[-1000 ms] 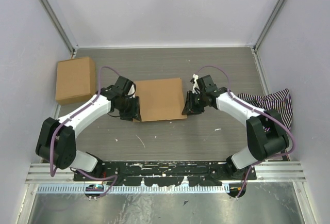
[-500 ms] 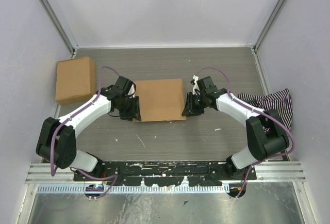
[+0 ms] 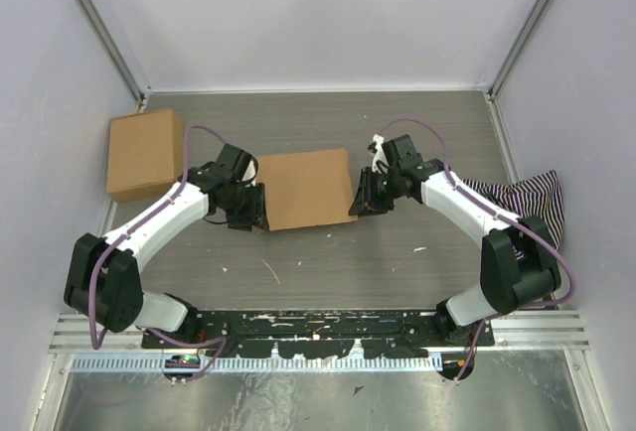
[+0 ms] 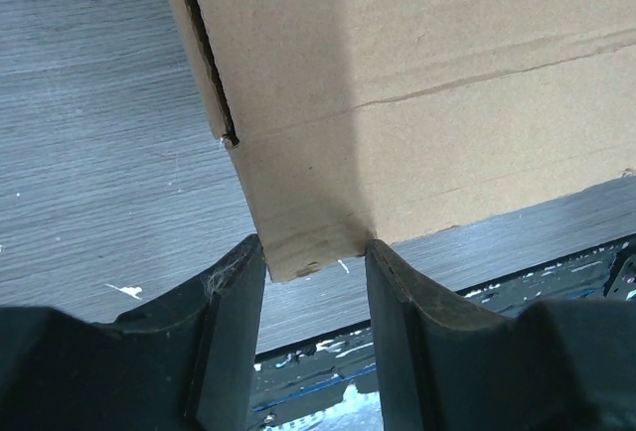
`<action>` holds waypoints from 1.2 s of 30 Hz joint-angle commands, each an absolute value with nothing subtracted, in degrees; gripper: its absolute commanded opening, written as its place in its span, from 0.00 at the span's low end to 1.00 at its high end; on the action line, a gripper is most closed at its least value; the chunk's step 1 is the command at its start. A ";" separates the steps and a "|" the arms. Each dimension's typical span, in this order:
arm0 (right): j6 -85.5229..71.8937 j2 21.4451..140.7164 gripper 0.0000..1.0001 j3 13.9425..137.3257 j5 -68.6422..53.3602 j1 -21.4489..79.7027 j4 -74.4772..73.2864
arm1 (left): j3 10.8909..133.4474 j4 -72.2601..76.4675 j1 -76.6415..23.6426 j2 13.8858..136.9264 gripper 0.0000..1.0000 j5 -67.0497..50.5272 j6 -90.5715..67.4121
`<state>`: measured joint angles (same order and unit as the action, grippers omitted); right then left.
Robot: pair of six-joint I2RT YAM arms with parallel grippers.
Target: Fold the paper box
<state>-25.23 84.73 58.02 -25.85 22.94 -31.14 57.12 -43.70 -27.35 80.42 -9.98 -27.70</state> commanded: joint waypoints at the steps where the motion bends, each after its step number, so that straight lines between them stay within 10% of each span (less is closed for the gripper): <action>1: -25.36 83.44 0.28 59.92 -29.98 23.20 -29.96 | 59.31 -41.07 -27.25 79.75 0.51 -13.41 -27.90; 20: -24.26 87.77 0.28 50.75 -24.34 23.25 -16.05 | 57.32 -37.37 -26.81 83.76 0.51 -13.38 -28.04; 28: -24.35 85.68 0.61 48.04 -18.04 23.29 -13.39 | 55.71 -35.69 -26.74 83.81 0.67 -7.16 -28.56; 36: -24.80 74.01 0.63 46.77 -13.21 25.19 -16.15 | 58.72 -40.71 -26.81 73.82 0.71 2.73 -30.09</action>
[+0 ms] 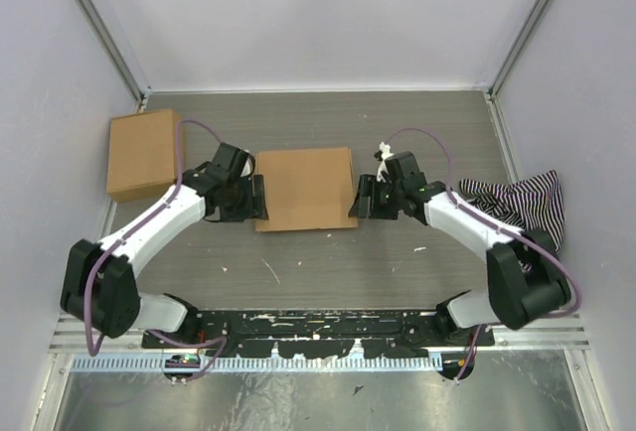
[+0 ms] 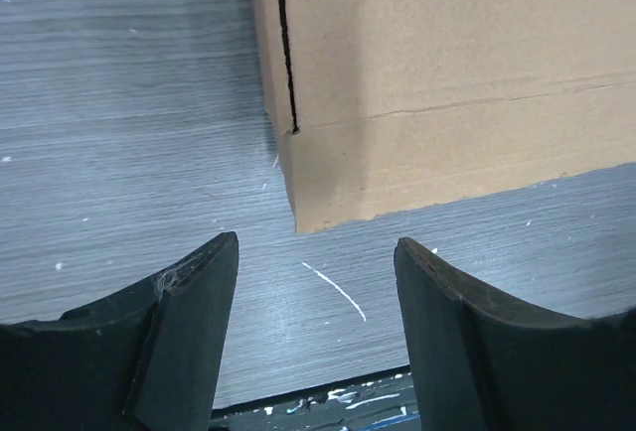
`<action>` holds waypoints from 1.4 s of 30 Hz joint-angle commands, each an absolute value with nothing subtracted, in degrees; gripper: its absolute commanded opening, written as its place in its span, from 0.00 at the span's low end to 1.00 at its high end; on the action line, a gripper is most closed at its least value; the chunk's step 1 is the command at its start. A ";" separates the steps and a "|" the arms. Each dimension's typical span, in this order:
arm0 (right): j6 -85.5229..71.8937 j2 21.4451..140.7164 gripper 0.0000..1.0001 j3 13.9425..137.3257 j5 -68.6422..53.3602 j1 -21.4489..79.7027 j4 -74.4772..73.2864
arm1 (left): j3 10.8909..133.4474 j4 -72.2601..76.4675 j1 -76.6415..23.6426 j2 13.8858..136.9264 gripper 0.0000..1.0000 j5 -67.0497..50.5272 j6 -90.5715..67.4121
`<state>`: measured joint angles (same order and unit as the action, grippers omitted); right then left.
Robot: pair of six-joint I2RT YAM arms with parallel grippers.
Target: Fold the paper box
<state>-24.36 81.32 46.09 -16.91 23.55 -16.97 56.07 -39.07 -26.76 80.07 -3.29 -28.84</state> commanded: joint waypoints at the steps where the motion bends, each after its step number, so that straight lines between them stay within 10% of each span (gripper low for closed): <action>1: -25.05 72.81 0.61 46.75 -12.74 25.99 -16.25 | 59.24 -39.50 -26.81 73.29 0.71 3.01 -30.38; 3: -25.82 71.18 0.54 46.72 -11.64 28.21 -16.11 | 60.86 -36.09 -26.81 73.17 0.70 1.53 -30.73; 7: -27.92 71.21 0.02 46.31 -6.62 33.98 -14.53 | 65.38 -28.84 -27.22 78.70 0.63 -2.26 -30.47; 24: -30.81 87.43 0.01 48.47 4.35 37.82 -8.26 | 81.82 -25.51 -31.82 107.86 0.59 -5.71 -26.74; 42: -33.16 96.02 0.01 50.54 21.33 41.29 8.82 | 78.03 -26.02 -36.07 115.97 0.35 -14.42 -25.14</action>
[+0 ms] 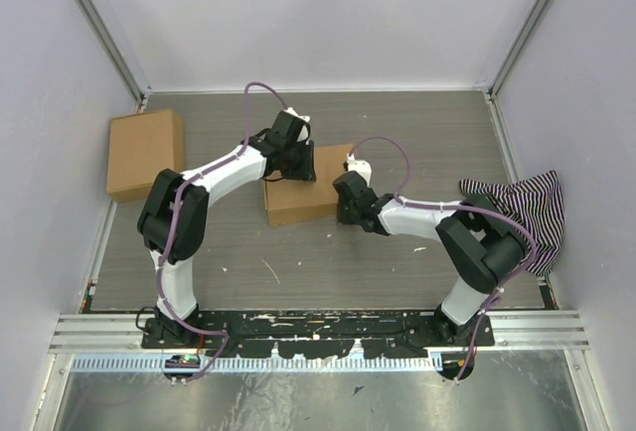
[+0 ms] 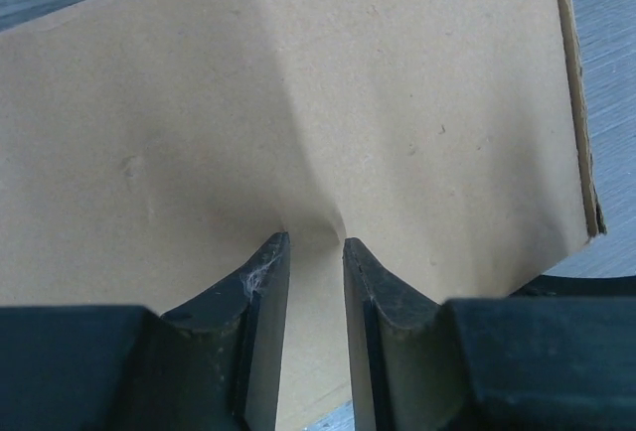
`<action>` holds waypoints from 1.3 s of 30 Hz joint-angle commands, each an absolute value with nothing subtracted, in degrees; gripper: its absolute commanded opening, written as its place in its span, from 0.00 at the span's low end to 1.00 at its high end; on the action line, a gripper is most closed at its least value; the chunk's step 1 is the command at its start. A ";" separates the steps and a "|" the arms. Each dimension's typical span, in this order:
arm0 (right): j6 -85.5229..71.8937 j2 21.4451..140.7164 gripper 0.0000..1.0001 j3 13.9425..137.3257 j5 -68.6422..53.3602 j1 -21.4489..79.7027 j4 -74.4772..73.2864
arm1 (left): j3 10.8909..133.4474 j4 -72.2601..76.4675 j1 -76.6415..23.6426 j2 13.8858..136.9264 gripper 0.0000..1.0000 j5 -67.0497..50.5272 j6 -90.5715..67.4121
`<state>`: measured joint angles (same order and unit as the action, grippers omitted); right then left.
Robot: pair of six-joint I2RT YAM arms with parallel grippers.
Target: Fold the paper box
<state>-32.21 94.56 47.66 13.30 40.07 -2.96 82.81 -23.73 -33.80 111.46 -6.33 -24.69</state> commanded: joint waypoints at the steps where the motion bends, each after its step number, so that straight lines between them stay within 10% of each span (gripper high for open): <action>1: -32.90 96.68 0.01 49.93 21.87 41.67 10.90 | 77.63 -25.38 -36.16 116.01 0.34 -15.73 -25.14; 20: -21.20 98.03 0.01 45.17 11.11 49.81 29.53 | 71.92 -21.82 -37.09 110.65 0.35 -19.63 -20.25; 39: -21.63 101.86 0.01 52.01 14.06 49.75 23.96 | 69.17 -28.01 -36.28 79.32 0.74 9.11 -22.86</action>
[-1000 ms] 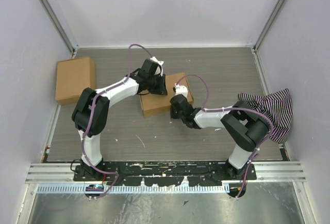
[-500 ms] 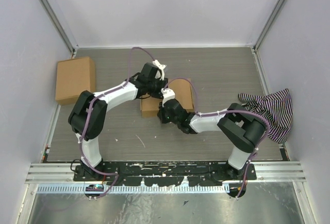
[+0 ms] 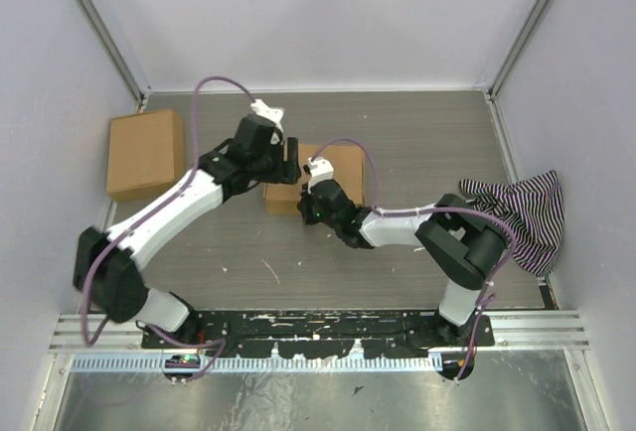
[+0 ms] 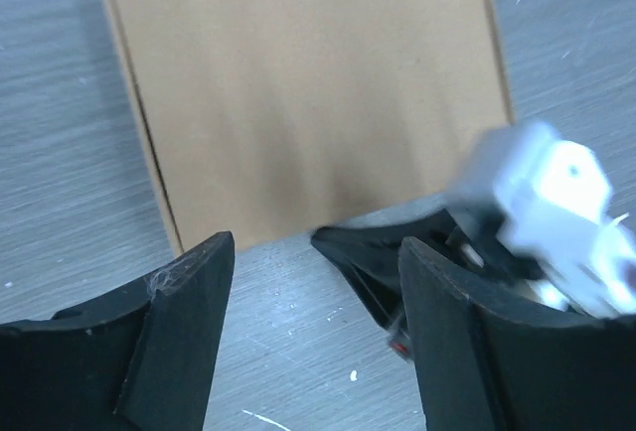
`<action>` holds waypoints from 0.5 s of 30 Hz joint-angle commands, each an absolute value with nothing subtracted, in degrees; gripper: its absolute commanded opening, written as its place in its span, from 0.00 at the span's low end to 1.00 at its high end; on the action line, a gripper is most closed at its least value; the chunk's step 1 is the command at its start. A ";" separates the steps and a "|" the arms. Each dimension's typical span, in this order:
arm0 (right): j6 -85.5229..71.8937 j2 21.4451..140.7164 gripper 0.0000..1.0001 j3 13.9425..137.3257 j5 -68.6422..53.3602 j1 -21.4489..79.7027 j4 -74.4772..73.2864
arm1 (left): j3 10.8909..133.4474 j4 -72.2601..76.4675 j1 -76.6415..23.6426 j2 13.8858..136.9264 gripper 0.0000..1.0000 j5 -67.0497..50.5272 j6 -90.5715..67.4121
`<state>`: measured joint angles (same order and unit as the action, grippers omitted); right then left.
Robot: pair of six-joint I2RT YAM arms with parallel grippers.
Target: Fold the paper box
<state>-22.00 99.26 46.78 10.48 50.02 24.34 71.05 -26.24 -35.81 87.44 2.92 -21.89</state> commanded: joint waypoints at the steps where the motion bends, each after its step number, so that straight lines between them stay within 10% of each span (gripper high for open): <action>1: -21.81 103.20 0.01 53.36 15.20 49.72 22.85 | 67.84 -28.25 -36.26 77.24 0.75 10.19 -23.12; 15: -24.26 109.64 0.01 66.06 13.09 38.57 11.91 | 52.84 -32.30 -36.03 56.12 0.81 19.21 -26.92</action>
<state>-23.18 110.04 62.48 14.39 42.89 13.37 54.92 -31.27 -36.05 57.78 16.84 -25.15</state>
